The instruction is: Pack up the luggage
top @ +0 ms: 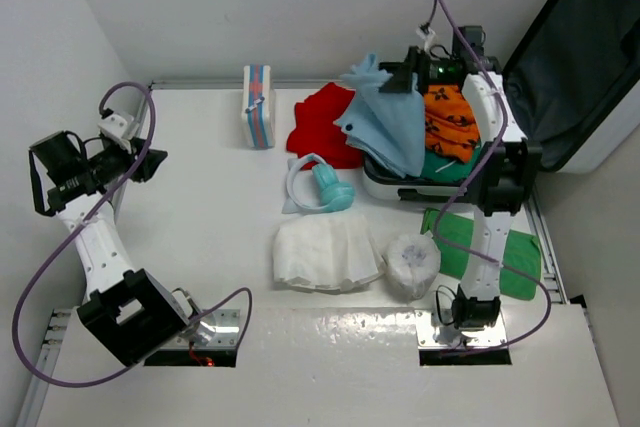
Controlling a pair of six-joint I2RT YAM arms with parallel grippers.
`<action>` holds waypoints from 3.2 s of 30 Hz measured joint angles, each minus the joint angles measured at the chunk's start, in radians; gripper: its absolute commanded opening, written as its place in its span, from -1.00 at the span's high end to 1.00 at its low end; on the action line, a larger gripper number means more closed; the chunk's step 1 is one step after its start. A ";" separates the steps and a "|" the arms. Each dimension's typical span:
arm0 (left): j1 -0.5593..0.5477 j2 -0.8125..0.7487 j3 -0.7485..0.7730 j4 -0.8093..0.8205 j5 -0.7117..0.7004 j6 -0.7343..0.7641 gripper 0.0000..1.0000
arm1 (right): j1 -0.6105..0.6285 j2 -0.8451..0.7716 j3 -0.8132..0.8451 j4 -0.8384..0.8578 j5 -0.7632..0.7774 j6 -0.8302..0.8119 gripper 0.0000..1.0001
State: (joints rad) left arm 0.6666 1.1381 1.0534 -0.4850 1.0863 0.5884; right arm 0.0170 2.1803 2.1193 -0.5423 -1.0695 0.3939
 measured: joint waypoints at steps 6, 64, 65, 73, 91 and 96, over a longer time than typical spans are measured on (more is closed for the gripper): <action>-0.003 -0.001 -0.029 0.008 -0.017 0.001 -0.03 | -0.113 0.121 -0.030 -0.414 0.138 -0.365 1.00; -0.359 0.093 -0.124 0.301 -0.355 -0.191 -0.98 | -0.148 -0.121 -0.366 -0.092 0.967 -1.545 -0.51; -0.360 0.098 -0.124 0.310 -0.360 -0.212 -0.98 | -0.141 -0.121 -0.342 -0.086 0.980 -1.507 -0.62; -0.402 0.105 -0.106 0.369 -0.447 -0.352 -0.98 | -0.132 -0.170 -0.150 -0.003 0.999 -1.093 -0.98; -0.444 0.106 -0.078 0.354 -0.518 -0.363 -0.98 | 0.152 -0.307 -0.611 -0.064 0.760 -0.887 -0.70; -0.444 0.106 -0.078 0.341 -0.519 -0.353 -0.98 | 0.177 -0.241 -0.658 -0.013 0.787 -0.903 -0.76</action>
State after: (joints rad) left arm 0.2222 1.2438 0.9756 -0.1440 0.5671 0.2352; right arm 0.1936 1.9388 1.4609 -0.5556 -0.2829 -0.5095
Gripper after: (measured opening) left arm 0.989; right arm 0.869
